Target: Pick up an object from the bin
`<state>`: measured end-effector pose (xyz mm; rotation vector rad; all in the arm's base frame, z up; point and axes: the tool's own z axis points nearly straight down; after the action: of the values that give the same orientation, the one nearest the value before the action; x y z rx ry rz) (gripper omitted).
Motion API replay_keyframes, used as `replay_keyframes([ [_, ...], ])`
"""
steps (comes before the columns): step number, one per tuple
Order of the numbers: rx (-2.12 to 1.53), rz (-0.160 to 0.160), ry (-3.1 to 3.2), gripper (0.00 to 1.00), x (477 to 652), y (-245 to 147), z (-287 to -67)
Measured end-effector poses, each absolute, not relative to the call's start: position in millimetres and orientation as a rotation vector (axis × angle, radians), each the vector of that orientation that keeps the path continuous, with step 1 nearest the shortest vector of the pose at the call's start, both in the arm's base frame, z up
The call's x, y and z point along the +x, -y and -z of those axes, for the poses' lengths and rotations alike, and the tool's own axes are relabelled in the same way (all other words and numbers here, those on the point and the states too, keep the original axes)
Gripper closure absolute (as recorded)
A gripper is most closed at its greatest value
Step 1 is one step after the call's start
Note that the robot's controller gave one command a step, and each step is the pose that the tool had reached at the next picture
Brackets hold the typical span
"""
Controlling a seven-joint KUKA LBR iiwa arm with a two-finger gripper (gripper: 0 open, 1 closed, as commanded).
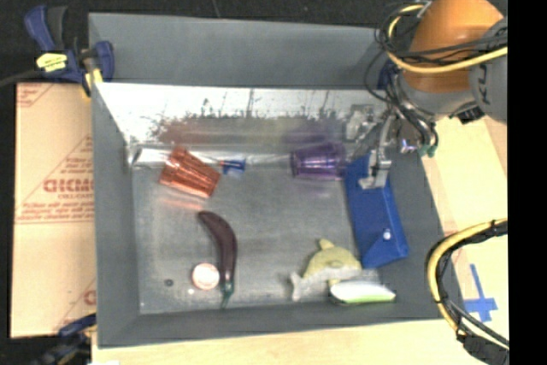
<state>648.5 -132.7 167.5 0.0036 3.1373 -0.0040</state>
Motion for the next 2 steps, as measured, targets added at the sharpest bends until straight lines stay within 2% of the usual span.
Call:
replay_keyframes([
  [1,0.108,0.002,-3.13,0.0,653.4,103.0,-81.6],
  [2,0.139,0.003,-3.128,0.0,651.3,96.4,-91.5],
])
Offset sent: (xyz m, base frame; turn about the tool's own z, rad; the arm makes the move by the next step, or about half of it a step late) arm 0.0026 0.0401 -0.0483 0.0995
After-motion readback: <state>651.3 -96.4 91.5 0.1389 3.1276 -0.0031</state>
